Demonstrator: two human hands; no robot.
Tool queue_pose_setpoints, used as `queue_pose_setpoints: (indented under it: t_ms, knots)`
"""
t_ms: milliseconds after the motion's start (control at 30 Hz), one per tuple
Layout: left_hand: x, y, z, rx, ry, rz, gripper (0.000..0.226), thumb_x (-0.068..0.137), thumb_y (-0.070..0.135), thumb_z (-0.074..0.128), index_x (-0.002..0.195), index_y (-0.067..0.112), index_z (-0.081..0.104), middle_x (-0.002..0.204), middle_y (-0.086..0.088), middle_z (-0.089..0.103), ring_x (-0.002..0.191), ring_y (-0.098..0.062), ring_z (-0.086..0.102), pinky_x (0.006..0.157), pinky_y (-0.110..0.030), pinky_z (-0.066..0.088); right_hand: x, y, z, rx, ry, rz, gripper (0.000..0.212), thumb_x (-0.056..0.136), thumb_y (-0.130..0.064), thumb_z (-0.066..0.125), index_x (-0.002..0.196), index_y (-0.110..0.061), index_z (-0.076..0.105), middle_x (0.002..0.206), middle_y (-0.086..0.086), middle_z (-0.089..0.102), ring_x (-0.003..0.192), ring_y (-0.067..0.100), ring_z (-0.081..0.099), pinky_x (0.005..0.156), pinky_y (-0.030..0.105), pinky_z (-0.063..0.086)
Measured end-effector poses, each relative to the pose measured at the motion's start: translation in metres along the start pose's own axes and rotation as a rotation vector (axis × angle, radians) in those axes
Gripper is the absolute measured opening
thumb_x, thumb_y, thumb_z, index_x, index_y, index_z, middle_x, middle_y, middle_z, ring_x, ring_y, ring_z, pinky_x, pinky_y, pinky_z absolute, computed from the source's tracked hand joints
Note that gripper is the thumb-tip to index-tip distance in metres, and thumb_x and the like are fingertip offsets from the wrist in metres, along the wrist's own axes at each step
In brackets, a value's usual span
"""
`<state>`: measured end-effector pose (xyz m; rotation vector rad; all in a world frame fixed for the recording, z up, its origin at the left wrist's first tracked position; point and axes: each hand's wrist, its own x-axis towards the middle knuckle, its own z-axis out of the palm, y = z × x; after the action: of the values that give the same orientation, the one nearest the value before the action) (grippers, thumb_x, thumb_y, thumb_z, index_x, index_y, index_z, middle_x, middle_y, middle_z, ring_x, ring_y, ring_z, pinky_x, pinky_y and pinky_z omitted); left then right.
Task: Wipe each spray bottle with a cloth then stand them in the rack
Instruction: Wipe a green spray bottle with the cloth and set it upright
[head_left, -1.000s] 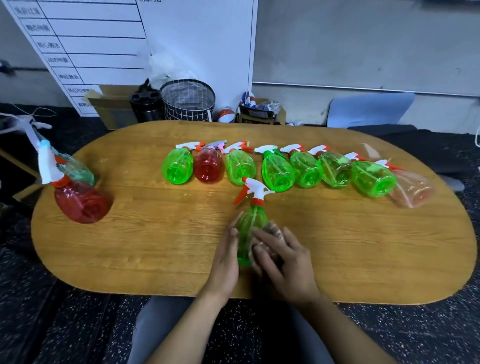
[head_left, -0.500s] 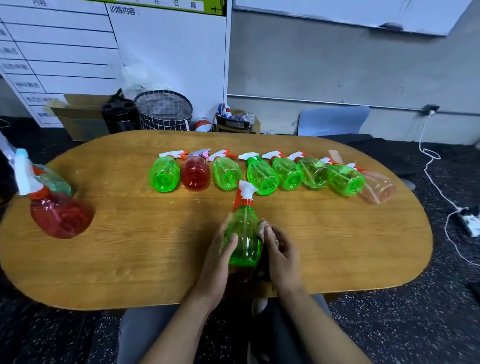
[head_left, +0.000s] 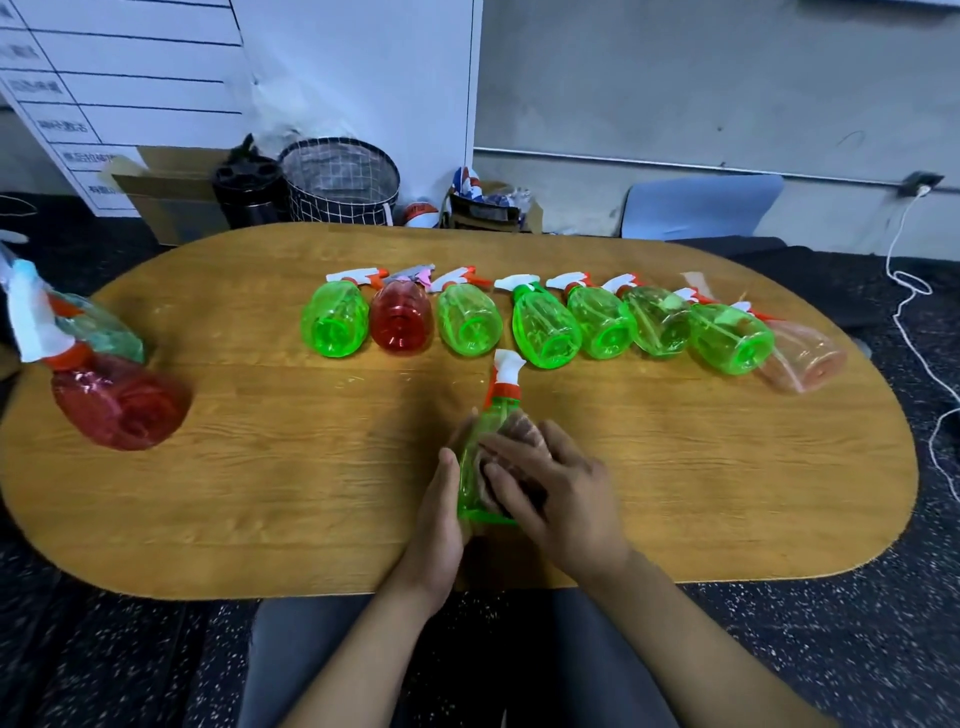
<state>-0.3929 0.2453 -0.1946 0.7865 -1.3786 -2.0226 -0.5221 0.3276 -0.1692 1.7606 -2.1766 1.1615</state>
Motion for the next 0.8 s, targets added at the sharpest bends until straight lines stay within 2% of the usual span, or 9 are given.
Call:
queue_pose_setpoints:
  t_ms: [133,200,267,367,433,500,567,667,800]
  knots:
    - [0.001,-0.003,0.001,0.058,0.016,0.036,0.071,0.097,0.076,0.03,0.157,0.041,0.048,0.16,-0.001,0.054,0.151,-0.023,0.048,0.128,-0.053,0.031,-0.023,0.003,-0.004,-0.14,-0.069,-0.356,0.027,0.103,-0.039,0.065,0.124,-0.03,0.077,0.108,0.0,0.063,0.079,0.018,0.064,0.063,0.031,0.056]
    - [0.001,-0.003,0.001,0.079,0.008,0.06,0.071,0.097,0.076,0.031,0.156,0.041,0.048,0.161,-0.002,0.053,0.151,-0.022,0.046,0.129,-0.06,0.027,-0.017,0.005,-0.007,-0.142,-0.062,-0.38,0.025,0.102,-0.038,0.068,0.123,-0.028,0.078,0.104,0.001,0.068,0.079,0.018,0.066,0.063,0.032,0.057]
    - [-0.001,-0.004,0.001,0.091,0.001,0.084,0.067,0.098,0.075,0.035,0.153,0.041,0.053,0.16,-0.002,0.054,0.15,-0.021,0.046,0.127,-0.067,0.023,-0.004,0.006,-0.01,-0.078,-0.014,-0.258,0.026,0.101,-0.04,0.067,0.122,-0.028,0.078,0.102,0.001,0.067,0.077,0.019,0.069,0.064,0.031,0.057]
    - [-0.002,-0.002,0.001,0.067,0.004,0.062,0.058,0.102,0.07,0.035,0.146,0.043,0.06,0.158,0.0,0.057,0.15,-0.022,0.048,0.126,-0.064,0.03,0.024,0.008,-0.01,-0.006,0.04,0.074,0.033,0.101,-0.051,0.061,0.124,-0.034,0.077,0.104,-0.003,0.065,0.081,0.015,0.07,0.068,0.035,0.059]
    - [-0.003,0.002,0.002,0.042,-0.011,0.01,0.063,0.104,0.068,0.028,0.156,0.04,0.049,0.161,0.0,0.052,0.152,-0.024,0.046,0.124,-0.063,0.034,0.035,0.01,-0.006,0.08,0.05,0.24,0.034,0.1,-0.053,0.06,0.124,-0.036,0.076,0.11,-0.007,0.07,0.094,0.013,0.072,0.077,0.04,0.06]
    - [-0.003,0.004,0.003,0.028,-0.031,-0.002,0.069,0.103,0.067,0.028,0.161,0.034,0.042,0.161,-0.002,0.052,0.152,-0.026,0.047,0.122,-0.062,0.038,0.033,0.007,-0.003,0.103,0.057,0.265,0.032,0.1,-0.051,0.06,0.124,-0.036,0.076,0.111,-0.008,0.07,0.097,0.01,0.071,0.079,0.04,0.059]
    - [-0.002,0.005,0.002,0.027,-0.039,0.004,0.074,0.1,0.069,0.032,0.161,0.029,0.041,0.158,-0.004,0.056,0.149,-0.028,0.05,0.122,-0.058,0.04,0.02,0.002,-0.005,0.097,0.025,0.175,0.032,0.101,-0.048,0.061,0.126,-0.035,0.076,0.105,-0.005,0.065,0.088,0.01,0.068,0.074,0.034,0.059]
    - [-0.002,0.002,0.002,0.079,-0.01,0.052,0.076,0.098,0.078,0.036,0.161,0.036,0.042,0.161,0.0,0.053,0.152,-0.023,0.046,0.128,-0.058,0.03,-0.005,-0.001,-0.007,0.041,-0.044,-0.091,0.029,0.101,-0.041,0.065,0.124,-0.029,0.077,0.099,-0.001,0.061,0.078,0.012,0.063,0.068,0.022,0.053]
    - [0.002,-0.005,0.0,0.132,0.016,0.078,0.077,0.095,0.087,0.036,0.157,0.044,0.047,0.165,-0.002,0.048,0.155,-0.025,0.041,0.129,-0.06,0.025,-0.013,0.005,-0.01,-0.049,-0.07,-0.305,0.025,0.102,-0.038,0.066,0.122,-0.027,0.078,0.1,0.001,0.067,0.079,0.017,0.066,0.067,0.027,0.055]
